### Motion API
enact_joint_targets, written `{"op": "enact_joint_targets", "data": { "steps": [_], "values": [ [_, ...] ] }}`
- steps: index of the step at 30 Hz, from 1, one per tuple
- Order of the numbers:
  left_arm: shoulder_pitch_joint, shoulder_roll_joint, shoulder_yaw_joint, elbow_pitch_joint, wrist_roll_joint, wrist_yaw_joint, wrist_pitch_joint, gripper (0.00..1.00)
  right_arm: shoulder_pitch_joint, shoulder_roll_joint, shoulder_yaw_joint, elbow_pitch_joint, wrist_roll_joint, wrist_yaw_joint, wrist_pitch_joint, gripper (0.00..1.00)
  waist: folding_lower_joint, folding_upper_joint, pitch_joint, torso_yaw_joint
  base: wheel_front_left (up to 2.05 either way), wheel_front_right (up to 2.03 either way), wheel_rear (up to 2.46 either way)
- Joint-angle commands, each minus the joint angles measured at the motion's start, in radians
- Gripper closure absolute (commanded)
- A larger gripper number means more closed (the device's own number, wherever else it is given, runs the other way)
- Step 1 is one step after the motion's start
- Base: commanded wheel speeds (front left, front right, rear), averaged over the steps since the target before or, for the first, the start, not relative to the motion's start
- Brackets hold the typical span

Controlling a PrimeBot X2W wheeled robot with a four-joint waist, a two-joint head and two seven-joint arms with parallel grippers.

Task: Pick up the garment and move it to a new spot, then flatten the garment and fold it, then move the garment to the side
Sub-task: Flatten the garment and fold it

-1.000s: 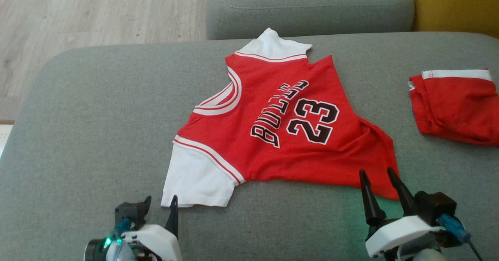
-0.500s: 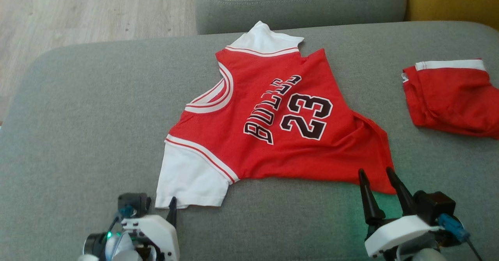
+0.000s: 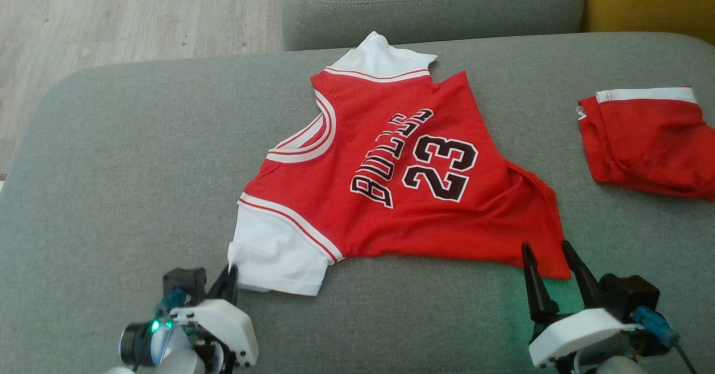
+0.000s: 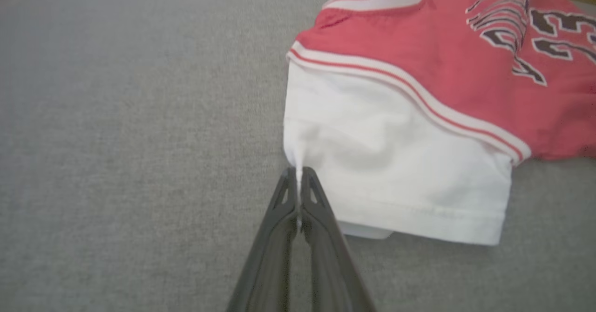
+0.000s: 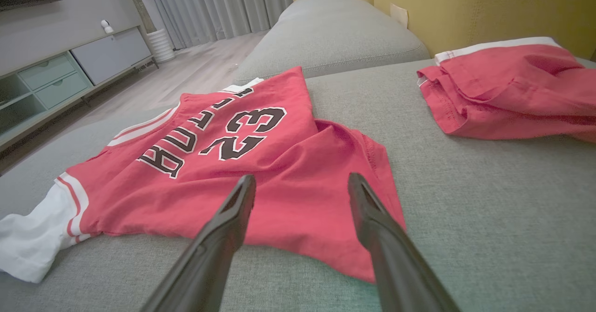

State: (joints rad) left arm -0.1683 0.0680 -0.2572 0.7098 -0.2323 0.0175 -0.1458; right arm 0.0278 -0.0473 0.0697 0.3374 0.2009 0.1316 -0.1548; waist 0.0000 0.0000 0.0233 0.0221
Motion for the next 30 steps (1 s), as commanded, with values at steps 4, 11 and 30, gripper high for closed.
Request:
{"op": "enact_joint_targets", "data": {
  "steps": [4,11,30],
  "values": [
    [-0.038,0.011,0.048,-0.104,-0.022,0.004,-0.091,1.00,-0.049,-0.003,-0.005,-0.015,-0.014,-0.001,-0.003,0.00,0.0000,0.0000,-0.009,0.003,0.00,0.00,0.00],
    [-0.025,0.007,0.072,-0.222,-0.016,0.018,-0.115,1.00,-0.047,-0.003,-0.062,0.025,-0.020,-0.001,0.029,0.00,0.0000,0.0000,-0.008,0.004,0.00,0.00,0.00],
    [0.030,-0.009,0.104,-0.385,0.029,-0.007,-0.116,1.00,-0.155,-0.003,-0.129,0.319,0.086,-0.001,0.059,0.00,0.0000,0.0000,0.015,0.021,0.00,0.00,0.00]
  ]
}}
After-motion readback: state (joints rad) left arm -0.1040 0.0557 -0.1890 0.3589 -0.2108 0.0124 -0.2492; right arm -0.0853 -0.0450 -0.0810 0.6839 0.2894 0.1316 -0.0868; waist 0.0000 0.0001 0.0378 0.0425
